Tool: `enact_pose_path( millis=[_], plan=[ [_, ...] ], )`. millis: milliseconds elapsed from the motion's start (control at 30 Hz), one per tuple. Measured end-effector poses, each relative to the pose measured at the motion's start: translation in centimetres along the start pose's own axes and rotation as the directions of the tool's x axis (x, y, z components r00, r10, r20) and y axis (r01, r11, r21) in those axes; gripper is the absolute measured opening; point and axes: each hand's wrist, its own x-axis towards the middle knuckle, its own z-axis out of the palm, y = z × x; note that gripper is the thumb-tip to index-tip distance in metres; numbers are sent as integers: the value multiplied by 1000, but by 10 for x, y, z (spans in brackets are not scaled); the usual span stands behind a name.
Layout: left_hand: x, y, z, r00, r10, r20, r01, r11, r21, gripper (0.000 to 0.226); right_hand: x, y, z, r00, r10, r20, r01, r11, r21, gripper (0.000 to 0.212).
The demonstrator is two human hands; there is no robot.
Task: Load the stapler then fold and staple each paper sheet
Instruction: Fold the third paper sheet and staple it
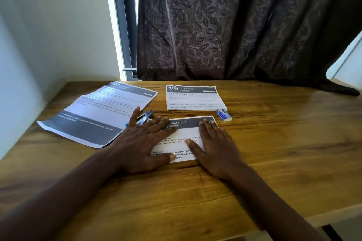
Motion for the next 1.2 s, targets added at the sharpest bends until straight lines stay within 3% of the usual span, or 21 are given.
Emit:
enact_pose_path(
  millis=[200, 400, 667, 1000, 1100, 1200],
  plan=[
    [0, 0, 1, 1000, -10, -13, 9, 1000, -13, 92, -28, 8, -4, 1000, 17, -13, -18, 1000, -9, 79],
    [-1, 1, 1, 1000, -8, -28, 8, 1000, -1, 92, -35, -16, 3, 1000, 19, 20, -19, 999, -29, 93],
    [-5, 2, -2, 999, -1, -35, 1, 1000, 4, 92, -47, 6, -12, 1000, -12, 16, 12, 1000, 4, 76],
    [-3, 1, -3, 1000, 13, -28, -13, 1000, -4, 99, -52, 47, -33, 987, 155, -45, -145, 973, 182, 56],
    [-3, 2, -4, 999, 15, -35, -15, 1000, -4, 92, -49, 36, -34, 963, 164, -216, -144, 984, 107, 51],
    [-3, 3, -4, 999, 19, -27, -19, 1000, 2, 90, -30, 7, -29, 922, 47, -384, 44, 974, 223, 36]
  ],
)
